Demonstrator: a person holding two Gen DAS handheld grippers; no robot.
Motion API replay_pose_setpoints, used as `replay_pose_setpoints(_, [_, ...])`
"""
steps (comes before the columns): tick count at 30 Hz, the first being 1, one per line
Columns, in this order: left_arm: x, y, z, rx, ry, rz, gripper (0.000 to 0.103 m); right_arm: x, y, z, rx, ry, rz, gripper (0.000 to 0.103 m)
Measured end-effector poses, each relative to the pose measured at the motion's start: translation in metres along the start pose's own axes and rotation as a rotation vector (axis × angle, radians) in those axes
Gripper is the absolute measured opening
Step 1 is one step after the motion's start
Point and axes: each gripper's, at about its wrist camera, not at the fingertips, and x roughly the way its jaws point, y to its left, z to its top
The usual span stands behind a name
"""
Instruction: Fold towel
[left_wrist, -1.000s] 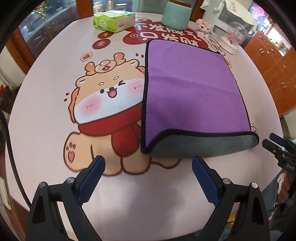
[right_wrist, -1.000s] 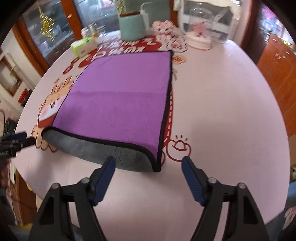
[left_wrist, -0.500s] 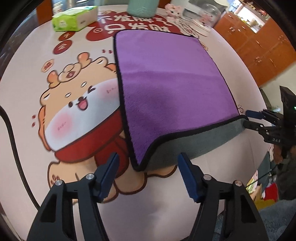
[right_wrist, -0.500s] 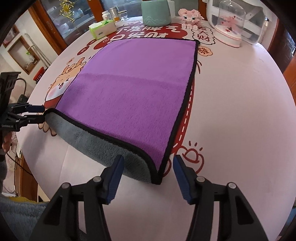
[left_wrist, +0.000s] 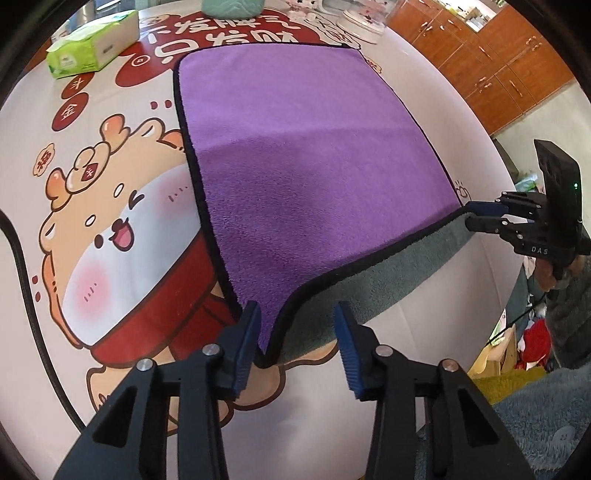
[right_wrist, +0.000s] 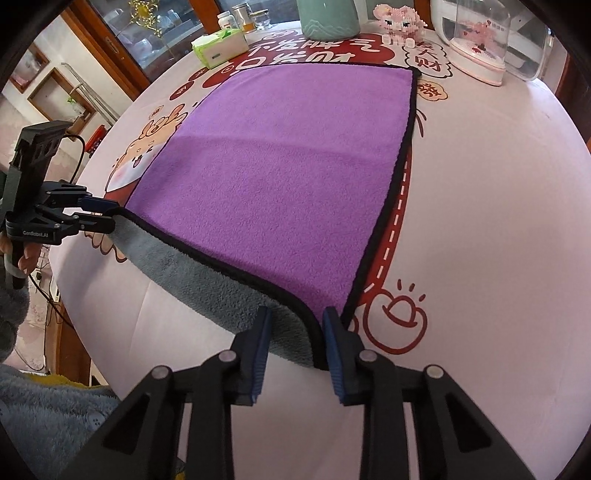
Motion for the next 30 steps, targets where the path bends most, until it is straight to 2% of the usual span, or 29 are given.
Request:
replay_pose_setpoints(3, [0.002, 0.001, 0.003, 0.001, 0.016, -0.003, 0.026, 0.0, -0.003, 0.0, 0.009, 0.006, 0.007, 0.022])
replay_pose_setpoints(8, [0.005, 0.002, 0.004, 0.008, 0.038, -0.007, 0.019, 0.0, -0.006, 0.001, 0.018, 0.009, 0.021, 0.018])
replay_pose_setpoints(12, [0.002, 0.002, 0.0, 0.014, 0.047, 0.003, 0.01, 0.001, -0.005, 0.001, 0.014, 0.012, 0.028, 0.007])
replay_pose_setpoints(14, [0.007, -0.006, 0.0, 0.021, 0.052, 0.021, 0.008, 0.001, -0.003, 0.001, 0.001, 0.014, 0.016, 0.006])
replay_pose_setpoints(19, [0.004, -0.019, 0.0, 0.026, 0.035, 0.113, 0.004, -0.002, 0.005, 0.001, -0.029, -0.006, -0.038, 0.005])
replay_pose_setpoints(24, [-0.005, -0.032, 0.006, 0.021, 0.0, 0.218, 0.004, -0.015, 0.01, 0.007, -0.019, -0.073, -0.096, 0.005])
replay_pose_setpoints(30, [-0.035, -0.039, 0.036, 0.023, -0.131, 0.336, 0.004, -0.042, 0.014, 0.039, -0.015, -0.21, -0.199, 0.004])
